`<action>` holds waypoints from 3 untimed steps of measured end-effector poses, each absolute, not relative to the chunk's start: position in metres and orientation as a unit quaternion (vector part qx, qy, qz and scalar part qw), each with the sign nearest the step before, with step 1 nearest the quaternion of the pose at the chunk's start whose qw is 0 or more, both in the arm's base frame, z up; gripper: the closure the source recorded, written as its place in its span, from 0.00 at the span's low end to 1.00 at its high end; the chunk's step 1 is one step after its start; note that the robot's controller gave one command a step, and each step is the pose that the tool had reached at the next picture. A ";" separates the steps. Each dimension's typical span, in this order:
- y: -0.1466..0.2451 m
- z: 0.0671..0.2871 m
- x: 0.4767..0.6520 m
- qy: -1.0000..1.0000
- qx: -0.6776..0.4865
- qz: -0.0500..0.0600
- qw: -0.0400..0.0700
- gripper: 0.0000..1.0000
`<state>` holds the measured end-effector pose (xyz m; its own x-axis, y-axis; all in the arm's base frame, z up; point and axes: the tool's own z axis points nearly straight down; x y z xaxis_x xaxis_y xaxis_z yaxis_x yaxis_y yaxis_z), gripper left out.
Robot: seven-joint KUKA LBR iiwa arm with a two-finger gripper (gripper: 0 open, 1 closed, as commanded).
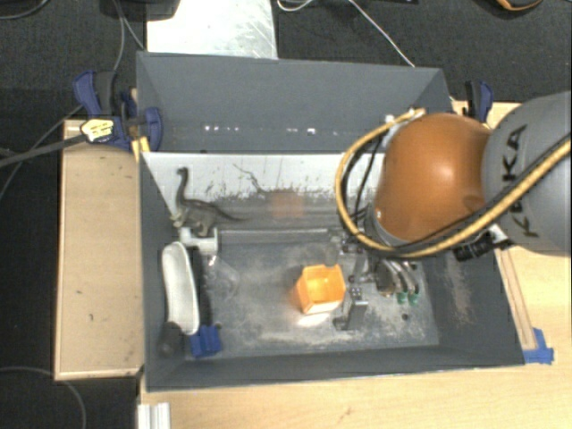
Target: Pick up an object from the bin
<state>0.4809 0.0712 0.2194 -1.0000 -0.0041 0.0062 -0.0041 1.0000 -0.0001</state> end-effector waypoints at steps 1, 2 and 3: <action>0.071 0.224 0.483 -1.000 0.000 0.000 -0.001 0.00; 0.061 0.138 0.507 -0.999 0.050 0.000 0.005 0.00; 0.061 0.148 0.513 -0.993 0.122 0.000 -0.004 0.00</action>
Offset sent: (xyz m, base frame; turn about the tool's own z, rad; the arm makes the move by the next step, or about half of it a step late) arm 0.0262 -0.0092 -0.0780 -0.0974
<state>0.5134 0.0609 0.1479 -0.9704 -0.2415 -0.0078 -0.2415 0.9704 0.0000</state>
